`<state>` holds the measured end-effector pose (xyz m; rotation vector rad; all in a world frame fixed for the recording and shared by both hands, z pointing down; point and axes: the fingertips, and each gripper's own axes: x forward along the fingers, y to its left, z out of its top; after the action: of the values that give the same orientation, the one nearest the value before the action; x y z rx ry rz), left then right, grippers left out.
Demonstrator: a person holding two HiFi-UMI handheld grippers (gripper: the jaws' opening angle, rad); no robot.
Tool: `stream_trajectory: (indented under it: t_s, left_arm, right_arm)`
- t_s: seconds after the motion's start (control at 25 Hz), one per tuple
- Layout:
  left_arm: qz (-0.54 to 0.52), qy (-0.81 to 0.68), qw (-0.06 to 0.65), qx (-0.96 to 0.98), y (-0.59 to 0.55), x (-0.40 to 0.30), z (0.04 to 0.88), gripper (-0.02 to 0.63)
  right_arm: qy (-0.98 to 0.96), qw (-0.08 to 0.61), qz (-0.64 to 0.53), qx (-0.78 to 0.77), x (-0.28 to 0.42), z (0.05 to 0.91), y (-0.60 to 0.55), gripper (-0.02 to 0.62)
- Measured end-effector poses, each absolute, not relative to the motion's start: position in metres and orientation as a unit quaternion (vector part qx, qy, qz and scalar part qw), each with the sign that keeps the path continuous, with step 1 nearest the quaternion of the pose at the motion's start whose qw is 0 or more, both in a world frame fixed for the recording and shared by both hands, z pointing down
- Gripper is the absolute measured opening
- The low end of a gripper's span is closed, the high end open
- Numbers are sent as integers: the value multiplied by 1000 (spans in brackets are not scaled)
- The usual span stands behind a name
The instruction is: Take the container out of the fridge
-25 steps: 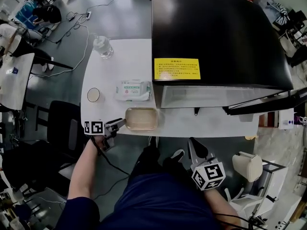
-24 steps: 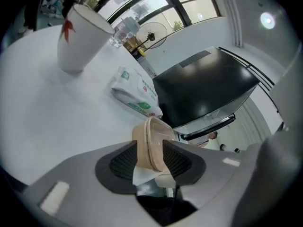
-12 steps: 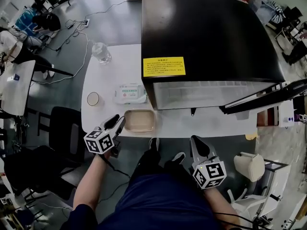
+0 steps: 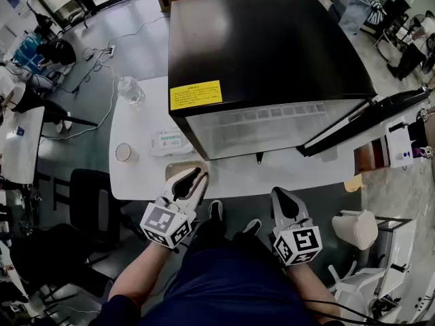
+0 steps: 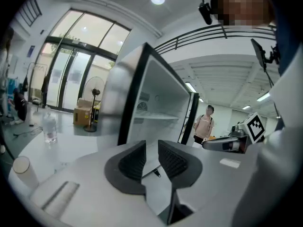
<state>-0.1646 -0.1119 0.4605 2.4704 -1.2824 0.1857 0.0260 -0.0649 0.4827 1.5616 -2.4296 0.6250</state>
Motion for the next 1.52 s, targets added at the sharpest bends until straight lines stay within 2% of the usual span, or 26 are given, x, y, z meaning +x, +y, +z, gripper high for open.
stream_trajectory:
  t_s: [0.16,0.32,0.68,0.96,1.52]
  left_arm:
    - [46,-437,111,891,-109,-125,423,5]
    - [42,-420,65,904,-111,-91,401,3]
    - [-1,-376,46,925,-113,-45,363,3]
    - [-32,-364,25,931,-115,-37,341,3]
    - [-28,-368,17,929,-125,-42,338,3]
  right_arm:
    - [-806,70,181,559,52,459,-66,5]
    - [-792,44,150,590,74,435,-65,5]
    - [-787,20,71,612,85,389,-58,5]
    - [-785,10,6,619,86,357,-57,5]
    - [-793,7,1,609,73,351,-67,5]
